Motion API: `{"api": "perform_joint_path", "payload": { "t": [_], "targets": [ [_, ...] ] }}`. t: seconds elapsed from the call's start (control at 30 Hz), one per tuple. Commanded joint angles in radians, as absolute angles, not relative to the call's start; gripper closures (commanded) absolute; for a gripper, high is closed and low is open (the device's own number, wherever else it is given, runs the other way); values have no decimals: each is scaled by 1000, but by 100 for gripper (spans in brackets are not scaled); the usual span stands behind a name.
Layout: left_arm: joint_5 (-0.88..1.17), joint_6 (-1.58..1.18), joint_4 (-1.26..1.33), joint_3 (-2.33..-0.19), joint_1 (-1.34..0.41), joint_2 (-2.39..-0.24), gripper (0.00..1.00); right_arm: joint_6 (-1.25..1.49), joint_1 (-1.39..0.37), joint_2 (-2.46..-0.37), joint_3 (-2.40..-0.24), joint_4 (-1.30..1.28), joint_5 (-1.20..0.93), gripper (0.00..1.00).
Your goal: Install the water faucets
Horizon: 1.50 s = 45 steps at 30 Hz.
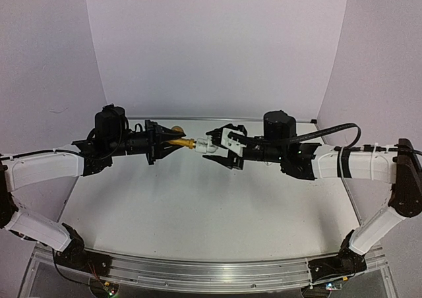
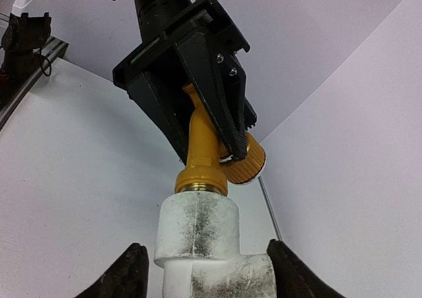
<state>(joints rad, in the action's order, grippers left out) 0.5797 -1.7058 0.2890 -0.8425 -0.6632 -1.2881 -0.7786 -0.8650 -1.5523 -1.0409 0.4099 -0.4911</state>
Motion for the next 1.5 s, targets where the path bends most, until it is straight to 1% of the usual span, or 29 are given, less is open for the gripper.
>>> {"api": "perform_joint_path", "payload": {
  "t": [0.0, 0.1, 0.13, 0.23, 0.4, 0.47, 0.53, 0.63, 0.67, 0.7, 0.87, 1.0, 1.07, 1.13, 1.2, 1.23, 1.27, 1.3, 1.4, 1.47],
  "targets": [
    [585, -1693, 364, -882, -670, -1263, 100, -754, -870, -1562, -1088, 456, -508, 50],
    [602, -1654, 364, -901, -670, -1266, 100, -734, -870, -1569, -1090, 456, -511, 63],
    [605, -1627, 364, -911, -670, -1266, 100, -722, -870, -1570, -1092, 456, -511, 66],
    [607, -1553, 363, -925, -670, -1263, 100, -659, -870, -1574, -1095, 456, -515, 80],
    [594, -1339, 360, -959, -671, -1272, 100, -498, -870, -1572, -1103, 453, -500, 96],
    [591, -1206, 360, -977, -675, -1280, 100, -424, -870, -1568, -1103, 444, -503, 100],
    [586, -1026, 361, -989, -683, -1277, 100, -338, -869, -1563, -1102, 437, -515, 100],
    [620, -624, 361, -999, -728, -1261, 100, -185, -861, -1557, -1102, 437, -574, 100],
    [663, -457, 361, -993, -748, -1257, 100, -122, -855, -1554, -1103, 437, -595, 100],
    [746, -283, 360, -983, -761, -1256, 100, -70, -848, -1552, -1106, 437, -629, 100],
    [1168, 313, 360, -934, -781, -1257, 100, 316, -808, -1559, -1121, 508, -832, 100],
    [1385, 549, 360, -1001, -744, -1312, 100, 701, -773, -1604, -1160, 638, -985, 100],
    [1573, 605, 360, -1057, -689, -1345, 100, 907, -751, -1643, -1206, 669, -1065, 100],
    [1733, 640, 362, -1108, -631, -1377, 100, 1125, -732, -1678, -1225, 753, -1130, 100],
    [1749, 640, 364, -1154, -594, -1395, 100, 1337, -722, -1706, -1234, 825, -1174, 100],
    [1742, 636, 363, -1178, -581, -1407, 100, 1398, -721, -1718, -1232, 877, -1192, 98],
    [1719, 607, 361, -1210, -573, -1418, 100, 1455, -720, -1724, -1224, 930, -1196, 91],
    [1688, 566, 359, -1242, -568, -1427, 100, 1479, -718, -1723, -1212, 956, -1194, 81],
    [1557, 375, 354, -1319, -566, -1443, 100, 1409, -697, -1683, -1165, 953, -1156, 42],
    [1461, 240, 353, -1336, -567, -1441, 100, 1257, -662, -1651, -1139, 854, -1129, 28]
  ]
}}
